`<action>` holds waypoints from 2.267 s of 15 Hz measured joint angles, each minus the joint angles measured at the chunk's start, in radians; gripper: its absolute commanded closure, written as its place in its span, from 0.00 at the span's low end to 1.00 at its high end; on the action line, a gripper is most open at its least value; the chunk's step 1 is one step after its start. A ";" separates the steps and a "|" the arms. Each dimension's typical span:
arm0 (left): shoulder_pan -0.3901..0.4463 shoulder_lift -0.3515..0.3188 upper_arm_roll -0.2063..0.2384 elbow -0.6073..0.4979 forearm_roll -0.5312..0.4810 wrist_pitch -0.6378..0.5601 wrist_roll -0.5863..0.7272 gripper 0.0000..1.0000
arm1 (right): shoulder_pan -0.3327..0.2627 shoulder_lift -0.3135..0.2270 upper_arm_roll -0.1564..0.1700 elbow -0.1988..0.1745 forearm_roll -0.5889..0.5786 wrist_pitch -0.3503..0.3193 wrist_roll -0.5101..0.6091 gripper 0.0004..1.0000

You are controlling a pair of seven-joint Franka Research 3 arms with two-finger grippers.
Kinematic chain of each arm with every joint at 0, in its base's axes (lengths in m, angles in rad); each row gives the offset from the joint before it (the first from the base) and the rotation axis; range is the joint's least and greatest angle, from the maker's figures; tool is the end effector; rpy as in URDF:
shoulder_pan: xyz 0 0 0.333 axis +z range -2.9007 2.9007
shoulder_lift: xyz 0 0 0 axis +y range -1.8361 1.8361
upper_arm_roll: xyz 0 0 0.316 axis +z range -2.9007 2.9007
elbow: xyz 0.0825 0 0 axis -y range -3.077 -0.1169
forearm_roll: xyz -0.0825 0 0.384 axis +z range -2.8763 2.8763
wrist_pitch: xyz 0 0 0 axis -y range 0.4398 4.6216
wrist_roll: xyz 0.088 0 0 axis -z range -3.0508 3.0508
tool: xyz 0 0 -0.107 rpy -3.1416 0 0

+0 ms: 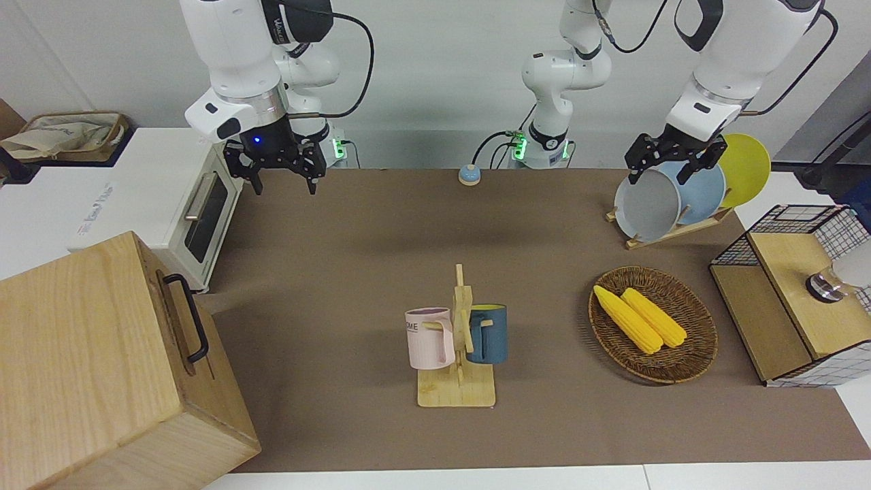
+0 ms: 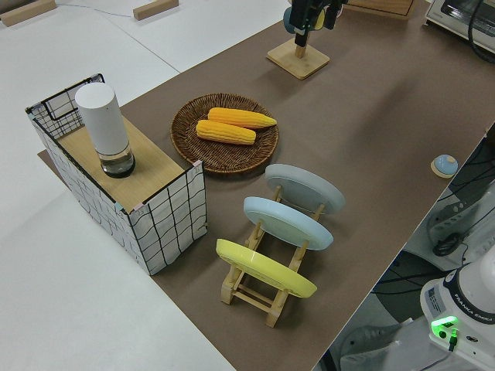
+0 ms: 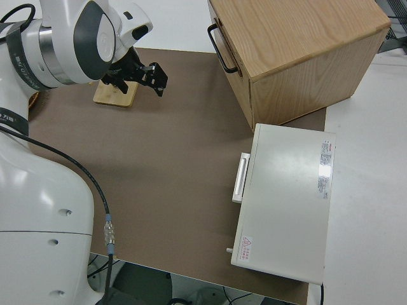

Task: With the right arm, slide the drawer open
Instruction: 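Raise the right arm and move the right gripper toward the drawer handle, then grasp the black drawer handle with the right gripper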

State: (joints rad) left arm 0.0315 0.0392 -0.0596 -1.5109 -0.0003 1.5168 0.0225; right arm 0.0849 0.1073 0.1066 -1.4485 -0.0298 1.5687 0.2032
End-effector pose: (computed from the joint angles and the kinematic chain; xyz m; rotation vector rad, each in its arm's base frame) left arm 0.5612 -0.0151 0.6261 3.1376 -0.0794 -0.0522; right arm 0.5783 0.1052 0.6211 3.1260 -0.0198 0.0263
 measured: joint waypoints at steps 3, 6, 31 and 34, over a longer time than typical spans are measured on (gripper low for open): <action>0.000 0.000 0.000 0.000 0.000 0.000 0.000 0.01 | 0.000 0.001 0.001 0.000 0.000 -0.007 0.000 0.01; 0.000 0.000 0.000 0.000 0.000 0.000 0.000 0.01 | 0.000 0.001 0.002 0.000 0.000 -0.010 0.000 0.01; 0.000 0.000 0.000 0.000 0.000 0.000 0.000 0.01 | 0.262 0.119 0.015 -0.049 -0.871 0.005 -0.001 0.02; 0.000 0.000 0.000 0.000 0.000 0.000 0.000 0.01 | 0.271 0.149 0.015 -0.088 -1.033 0.056 0.001 0.02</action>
State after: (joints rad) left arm 0.0315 0.0392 -0.0596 -1.5109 -0.0003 1.5168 0.0225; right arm 0.3558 0.2559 0.1220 -1.5362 -1.0628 1.6248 0.2038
